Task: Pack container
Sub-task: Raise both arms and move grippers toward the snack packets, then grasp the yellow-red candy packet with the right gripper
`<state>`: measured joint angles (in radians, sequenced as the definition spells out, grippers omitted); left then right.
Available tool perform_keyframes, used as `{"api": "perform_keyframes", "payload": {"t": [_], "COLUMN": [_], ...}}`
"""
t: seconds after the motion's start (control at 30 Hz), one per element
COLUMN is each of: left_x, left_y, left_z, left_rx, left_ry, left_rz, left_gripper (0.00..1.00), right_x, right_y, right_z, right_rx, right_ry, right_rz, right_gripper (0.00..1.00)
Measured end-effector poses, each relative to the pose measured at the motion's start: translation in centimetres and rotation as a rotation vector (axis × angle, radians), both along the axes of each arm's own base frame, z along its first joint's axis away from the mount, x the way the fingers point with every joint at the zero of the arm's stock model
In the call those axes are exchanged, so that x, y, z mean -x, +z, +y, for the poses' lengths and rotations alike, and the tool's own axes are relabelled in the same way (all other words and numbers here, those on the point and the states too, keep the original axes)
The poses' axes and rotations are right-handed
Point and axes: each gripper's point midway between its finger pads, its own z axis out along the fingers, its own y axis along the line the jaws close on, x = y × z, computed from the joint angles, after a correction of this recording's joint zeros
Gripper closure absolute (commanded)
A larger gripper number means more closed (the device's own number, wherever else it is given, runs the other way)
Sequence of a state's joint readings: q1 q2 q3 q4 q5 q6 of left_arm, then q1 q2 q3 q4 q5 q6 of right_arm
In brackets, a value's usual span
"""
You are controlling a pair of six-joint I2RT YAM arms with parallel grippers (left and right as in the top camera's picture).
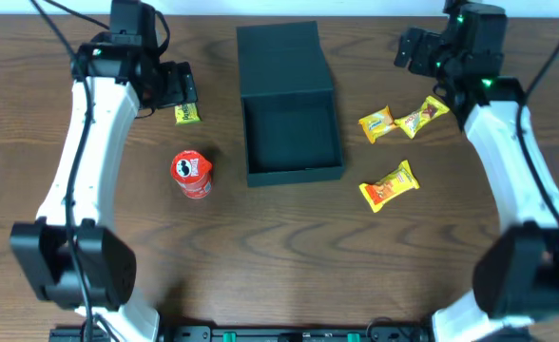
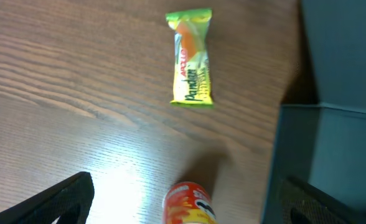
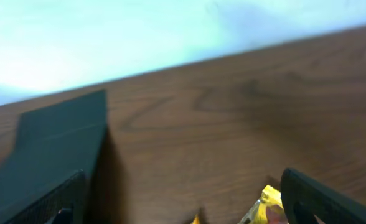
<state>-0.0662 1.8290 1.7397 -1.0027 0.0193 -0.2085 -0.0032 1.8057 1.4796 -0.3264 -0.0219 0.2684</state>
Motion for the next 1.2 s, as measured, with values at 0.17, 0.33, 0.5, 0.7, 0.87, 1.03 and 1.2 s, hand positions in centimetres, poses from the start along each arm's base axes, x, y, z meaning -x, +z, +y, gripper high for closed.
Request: {"api": "perform_keyframes", "payload": {"t": [0.17,0.33,0.5,0.7,0.87,1.03,1.2], "left_x": [0.3,0.9,1.5,3.1,3.8,3.8,3.8], "left_y": [-0.8,-0.9,-1.1,-1.6,-1.7,-1.7,-1.7], "left_z": [0.1,0.2,0.2,0.4,0.4,0.4,0.4], "left_rx": [-0.007,-0.009,-0.014,-0.019,-0.021,-0.021,-0.022], "left_ry": [0.002,0.002,0.002,0.002,0.002,0.002,0.000], "left_rz": [0.035,0.059,0.087,0.154,0.183,0.183,0.182], "left_gripper": [0.04,0.05,0.04,0.04,0.05,0.05,0.05], "right_x": [-1.0,-0.2,0.1,0.9,1.6,2.2,3.9], "right_y": [-7.5,-11.4,-12.8,-18.0,-18.9,-19.0,-19.3], "right_z": [-2.6,-4.5,-5.3,-5.3,-5.3,-5.3,-5.3], "right_rx": [-0.063,-0.140,-0.214,-0.262,-0.267,-0.267,-0.259], "right_ry": [-0.104,-0.274,-0.420,-0.504,-0.530,-0.549,-0.582], "right_rz": [0.132,0.225,0.246,0.347,0.386,0.414,0.497], "right_gripper": [0.09,0.07,0.08,0.11,0.12,0.17,0.24]}}
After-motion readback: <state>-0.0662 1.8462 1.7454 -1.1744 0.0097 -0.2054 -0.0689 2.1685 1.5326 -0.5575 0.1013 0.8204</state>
